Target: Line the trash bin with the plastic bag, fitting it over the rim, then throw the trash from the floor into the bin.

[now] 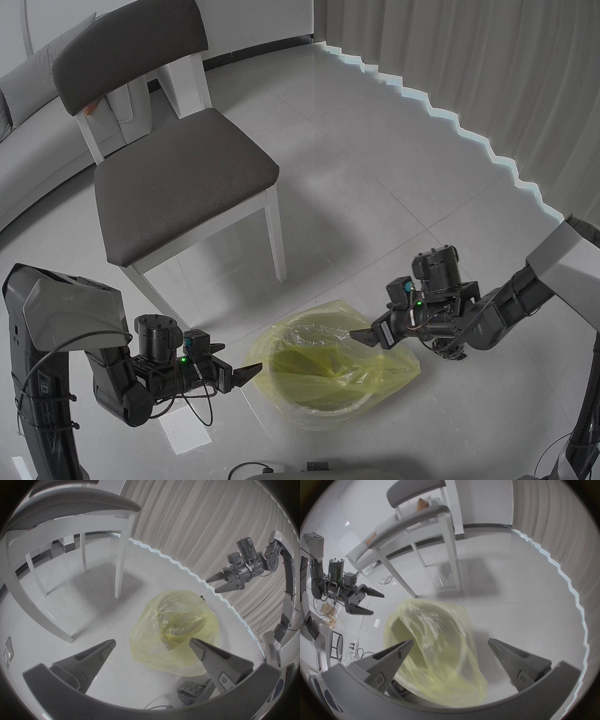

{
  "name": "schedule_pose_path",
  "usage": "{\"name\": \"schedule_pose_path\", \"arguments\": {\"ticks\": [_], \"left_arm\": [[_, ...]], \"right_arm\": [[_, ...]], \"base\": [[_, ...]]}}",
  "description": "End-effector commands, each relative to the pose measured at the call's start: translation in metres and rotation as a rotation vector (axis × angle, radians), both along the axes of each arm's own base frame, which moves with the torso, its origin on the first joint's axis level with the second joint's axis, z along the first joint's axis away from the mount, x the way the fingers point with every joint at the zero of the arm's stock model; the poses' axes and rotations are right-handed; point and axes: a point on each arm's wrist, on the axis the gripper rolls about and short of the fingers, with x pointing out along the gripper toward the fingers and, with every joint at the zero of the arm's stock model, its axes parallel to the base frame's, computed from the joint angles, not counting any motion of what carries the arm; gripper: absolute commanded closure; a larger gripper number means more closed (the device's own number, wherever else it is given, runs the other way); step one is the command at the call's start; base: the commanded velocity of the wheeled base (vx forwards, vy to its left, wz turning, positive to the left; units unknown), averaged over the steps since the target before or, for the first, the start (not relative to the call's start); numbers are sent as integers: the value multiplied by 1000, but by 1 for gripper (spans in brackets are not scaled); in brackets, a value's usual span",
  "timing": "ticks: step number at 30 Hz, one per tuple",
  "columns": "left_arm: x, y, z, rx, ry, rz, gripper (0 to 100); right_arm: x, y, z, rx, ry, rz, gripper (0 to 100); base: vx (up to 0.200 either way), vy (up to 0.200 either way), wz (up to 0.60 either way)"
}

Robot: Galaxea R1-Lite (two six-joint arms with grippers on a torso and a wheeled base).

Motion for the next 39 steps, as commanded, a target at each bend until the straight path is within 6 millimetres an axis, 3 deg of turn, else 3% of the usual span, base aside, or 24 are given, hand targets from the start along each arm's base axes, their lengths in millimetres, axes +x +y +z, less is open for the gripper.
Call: {"name": "schedule_pose_path", "arguments": {"ticks": [1,6,16,17,23,32,39], "left_arm": [[-15,5,3,-7,-11,3,0],[-17,7,4,-13,-24,10,0],[-14,6,-4,-9,-11,8,0],[-15,6,-5,-8,-8,8,0],[-16,7,-8,-13,-29,14,0],[-19,8,-14,-10,-19,12,0],[-16,3,-29,7,1,18,0]], "right_arm": [[14,46,-20,7,-5,74,0],[28,53,-34,-29,37,80,0],[38,49,-49,-63,46,85,0],[39,50,-50,-64,47,83,100],[52,49,-51,-52,26,63,100],[84,37,-20,-40,-6,14,100],[103,44,-56,-54,26,10,100]], "base": [[0,0,0],[0,0,0],[0,0,0],[0,0,0],[0,0,0],[0,0,0],[0,0,0]]}}
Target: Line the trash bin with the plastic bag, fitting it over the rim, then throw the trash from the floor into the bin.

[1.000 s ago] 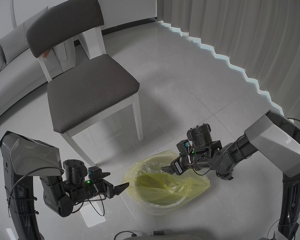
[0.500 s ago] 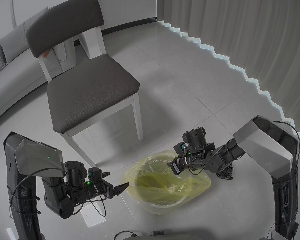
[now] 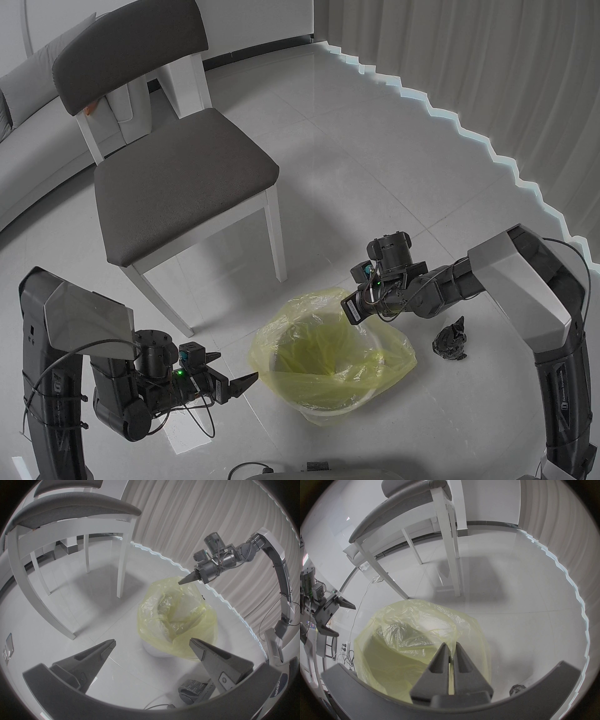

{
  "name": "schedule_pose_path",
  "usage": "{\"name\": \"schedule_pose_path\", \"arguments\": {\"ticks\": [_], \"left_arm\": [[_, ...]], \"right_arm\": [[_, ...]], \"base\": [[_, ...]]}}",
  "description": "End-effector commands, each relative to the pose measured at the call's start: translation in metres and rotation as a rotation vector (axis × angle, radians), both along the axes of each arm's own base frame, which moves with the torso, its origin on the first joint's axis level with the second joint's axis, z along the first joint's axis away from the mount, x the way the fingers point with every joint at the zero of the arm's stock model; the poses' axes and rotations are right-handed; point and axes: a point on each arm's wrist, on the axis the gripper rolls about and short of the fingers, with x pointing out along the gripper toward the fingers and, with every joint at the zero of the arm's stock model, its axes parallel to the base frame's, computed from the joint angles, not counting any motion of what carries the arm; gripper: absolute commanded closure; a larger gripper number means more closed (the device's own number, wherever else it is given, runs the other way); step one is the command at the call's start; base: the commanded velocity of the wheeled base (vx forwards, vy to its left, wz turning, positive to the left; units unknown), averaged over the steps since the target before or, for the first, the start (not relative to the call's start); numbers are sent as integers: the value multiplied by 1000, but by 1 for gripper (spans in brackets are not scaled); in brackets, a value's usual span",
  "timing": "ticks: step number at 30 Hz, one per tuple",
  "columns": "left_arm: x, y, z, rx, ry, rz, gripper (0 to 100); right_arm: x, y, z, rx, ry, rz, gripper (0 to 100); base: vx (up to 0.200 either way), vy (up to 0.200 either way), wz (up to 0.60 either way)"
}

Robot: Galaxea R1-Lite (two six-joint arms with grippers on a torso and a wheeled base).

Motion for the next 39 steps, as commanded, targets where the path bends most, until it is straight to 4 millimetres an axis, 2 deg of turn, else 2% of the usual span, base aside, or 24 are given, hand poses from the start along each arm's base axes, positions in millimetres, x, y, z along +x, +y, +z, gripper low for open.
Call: {"name": "schedule_pose_path", "arguments": {"ticks": [1,5,8,11,13,14,15,18,22,23,24,26,27,29,33,37,39], "left_arm": [[2,-3,-15,13,26,1,0],[2,-1,-18,13,32,6,0],[2,0,-21,15,39,9,0],[2,0,-21,13,33,9,0],[3,0,-22,0,33,18,0],[3,-1,-21,-15,40,25,0],[3,-1,-21,-19,41,25,0],[3,-1,-20,-24,45,29,0],[4,1,-19,-27,42,37,0],[4,2,-19,-27,42,39,0],[5,3,-19,-28,40,43,0],[5,4,-19,-28,40,47,0],[5,4,-20,-28,42,45,0],[5,5,-20,-29,44,47,0],[4,8,-18,-30,44,55,0],[5,10,-15,-33,37,61,0],[6,11,-12,-39,26,67,0]], "right_arm": [[15,3,-31,-13,25,-7,100],[19,4,-48,-25,49,-7,100],[21,4,-51,-23,49,-9,100],[21,4,-50,-22,47,-9,100],[22,2,-44,-18,39,-12,100],[22,2,-35,-8,22,-15,100],[22,2,-30,-3,15,-16,0],[24,-6,-12,12,-12,-36,0],[25,-25,25,32,-71,-68,0],[25,-25,26,34,-73,-69,0],[22,-31,40,37,-92,-75,0],[19,-34,48,38,-104,-75,0],[12,-36,59,38,-113,-72,0],[-2,-34,68,44,-104,-61,0],[-52,-11,57,9,-17,42,0],[-95,12,20,-36,57,131,0],[-108,18,3,-33,50,157,0]], "base": [[0,0,0],[0,0,0],[0,0,0],[0,0,0],[0,0,0],[0,0,0],[0,0,0],[0,0,0],[0,0,0],[0,0,0],[0,0,0],[0,0,0],[0,0,0],[0,0,0],[0,0,0],[0,0,0],[0,0,0]]}}
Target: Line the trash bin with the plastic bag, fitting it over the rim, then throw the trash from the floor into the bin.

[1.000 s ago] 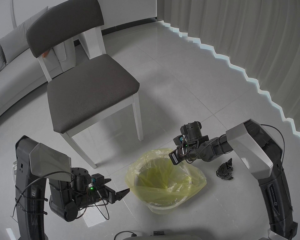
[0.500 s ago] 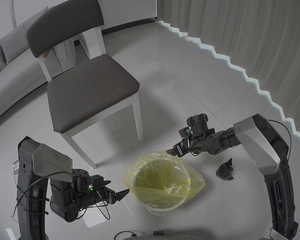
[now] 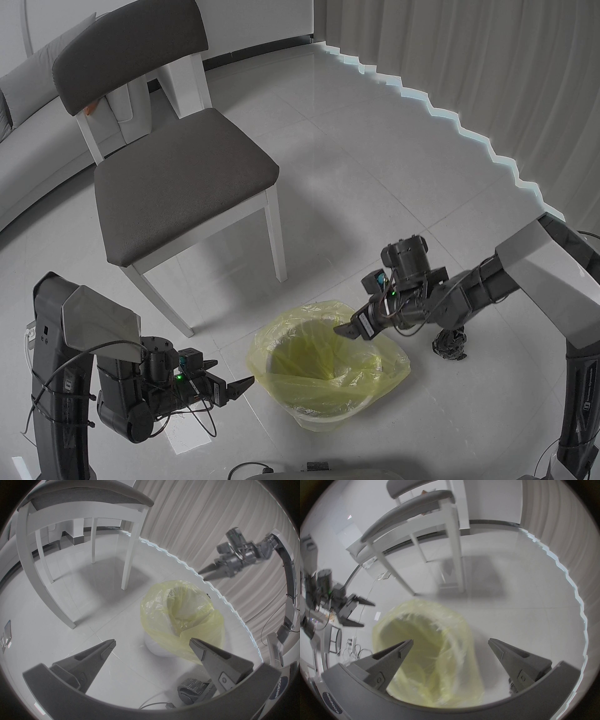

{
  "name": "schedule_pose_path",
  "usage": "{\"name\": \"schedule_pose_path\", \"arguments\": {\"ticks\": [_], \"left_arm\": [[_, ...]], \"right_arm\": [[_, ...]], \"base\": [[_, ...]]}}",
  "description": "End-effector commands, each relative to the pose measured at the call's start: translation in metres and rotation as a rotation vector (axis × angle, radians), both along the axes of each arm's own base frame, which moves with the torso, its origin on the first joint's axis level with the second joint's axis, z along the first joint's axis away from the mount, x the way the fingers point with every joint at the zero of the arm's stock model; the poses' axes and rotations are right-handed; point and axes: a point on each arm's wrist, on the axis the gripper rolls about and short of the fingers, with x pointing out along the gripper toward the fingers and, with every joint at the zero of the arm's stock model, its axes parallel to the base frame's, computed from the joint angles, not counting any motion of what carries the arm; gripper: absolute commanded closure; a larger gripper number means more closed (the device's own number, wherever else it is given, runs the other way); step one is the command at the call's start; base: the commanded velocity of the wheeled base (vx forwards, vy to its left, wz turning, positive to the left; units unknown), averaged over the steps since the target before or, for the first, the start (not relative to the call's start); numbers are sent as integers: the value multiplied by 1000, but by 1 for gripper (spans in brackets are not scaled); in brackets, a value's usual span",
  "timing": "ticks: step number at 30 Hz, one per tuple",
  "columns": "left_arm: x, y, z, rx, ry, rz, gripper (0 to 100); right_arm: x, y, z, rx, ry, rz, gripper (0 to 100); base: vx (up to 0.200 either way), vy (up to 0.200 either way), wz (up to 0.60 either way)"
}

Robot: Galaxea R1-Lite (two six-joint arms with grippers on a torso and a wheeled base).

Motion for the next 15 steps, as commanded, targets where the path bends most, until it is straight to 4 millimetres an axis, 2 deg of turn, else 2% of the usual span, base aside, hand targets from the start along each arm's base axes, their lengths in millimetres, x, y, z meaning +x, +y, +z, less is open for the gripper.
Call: {"name": "schedule_pose_path", "arguments": {"ticks": [1,4,6,7,15], "left_arm": [[3,5,10,-14,-43,17,0],[3,6,13,-16,-51,19,0],[2,6,14,-16,-51,19,0],[2,6,16,-17,-55,20,0],[3,6,17,-18,-58,20,0]], "right_arm": [[-63,31,-28,-8,11,135,0],[-68,33,-52,5,-6,146,0],[-69,32,-59,2,-4,147,0],[-72,30,-68,-11,16,151,0],[-78,34,-84,-28,58,176,0]], "base": [[0,0,0],[0,0,0],[0,0,0],[0,0,0],[0,0,0]]}}
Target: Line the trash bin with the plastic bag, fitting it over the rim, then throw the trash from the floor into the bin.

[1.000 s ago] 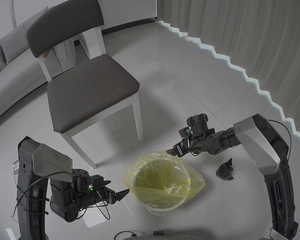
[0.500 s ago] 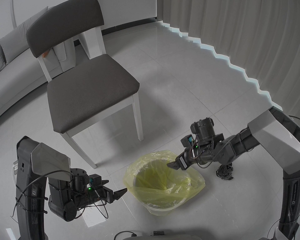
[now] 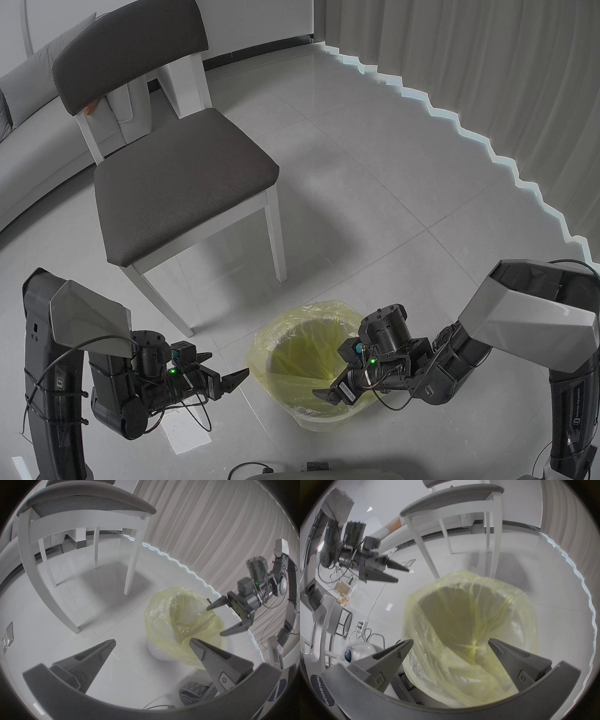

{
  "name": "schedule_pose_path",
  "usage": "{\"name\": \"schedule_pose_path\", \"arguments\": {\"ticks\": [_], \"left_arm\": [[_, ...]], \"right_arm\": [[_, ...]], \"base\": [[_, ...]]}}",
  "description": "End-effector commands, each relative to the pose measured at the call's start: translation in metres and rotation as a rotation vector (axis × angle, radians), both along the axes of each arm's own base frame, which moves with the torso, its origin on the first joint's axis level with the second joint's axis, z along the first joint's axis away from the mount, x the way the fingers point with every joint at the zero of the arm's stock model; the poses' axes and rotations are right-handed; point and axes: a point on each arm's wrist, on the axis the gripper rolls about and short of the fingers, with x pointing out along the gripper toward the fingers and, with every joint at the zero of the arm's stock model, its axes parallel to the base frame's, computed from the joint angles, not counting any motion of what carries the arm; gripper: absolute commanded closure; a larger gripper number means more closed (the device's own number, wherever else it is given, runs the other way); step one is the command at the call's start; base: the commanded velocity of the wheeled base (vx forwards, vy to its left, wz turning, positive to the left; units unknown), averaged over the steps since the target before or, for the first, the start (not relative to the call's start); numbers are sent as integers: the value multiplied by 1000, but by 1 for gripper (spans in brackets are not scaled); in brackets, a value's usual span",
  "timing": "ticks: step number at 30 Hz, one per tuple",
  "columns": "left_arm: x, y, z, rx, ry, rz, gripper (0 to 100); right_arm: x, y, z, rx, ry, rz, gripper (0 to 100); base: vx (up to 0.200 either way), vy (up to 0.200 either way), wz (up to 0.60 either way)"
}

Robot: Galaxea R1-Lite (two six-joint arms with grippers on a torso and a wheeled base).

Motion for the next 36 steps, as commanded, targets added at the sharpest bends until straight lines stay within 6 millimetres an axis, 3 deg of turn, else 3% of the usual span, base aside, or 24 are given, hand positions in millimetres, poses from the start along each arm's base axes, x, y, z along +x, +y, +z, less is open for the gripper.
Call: {"name": "schedule_pose_path", "arguments": {"ticks": [1,16,17,22,27,31,36], "left_arm": [[1,0,4,-7,-26,1,0],[3,6,5,-6,-28,22,0],[3,6,5,-6,-28,22,0],[3,8,4,-6,-27,28,0],[3,11,2,-5,-17,38,0],[1,11,-1,-2,-2,33,0],[0,9,-3,0,6,27,0]], "right_arm": [[-3,2,-19,-25,34,10,0],[13,11,-34,-42,55,14,0],[13,11,-34,-42,55,12,100],[5,9,-30,-48,63,20,100],[-19,5,-18,-62,77,49,100],[-40,6,-18,-86,107,86,100],[-53,11,-23,-102,127,114,100]], "base": [[0,0,0],[0,0,0],[0,0,0],[0,0,0],[0,0,0],[0,0,0],[0,0,0]]}}
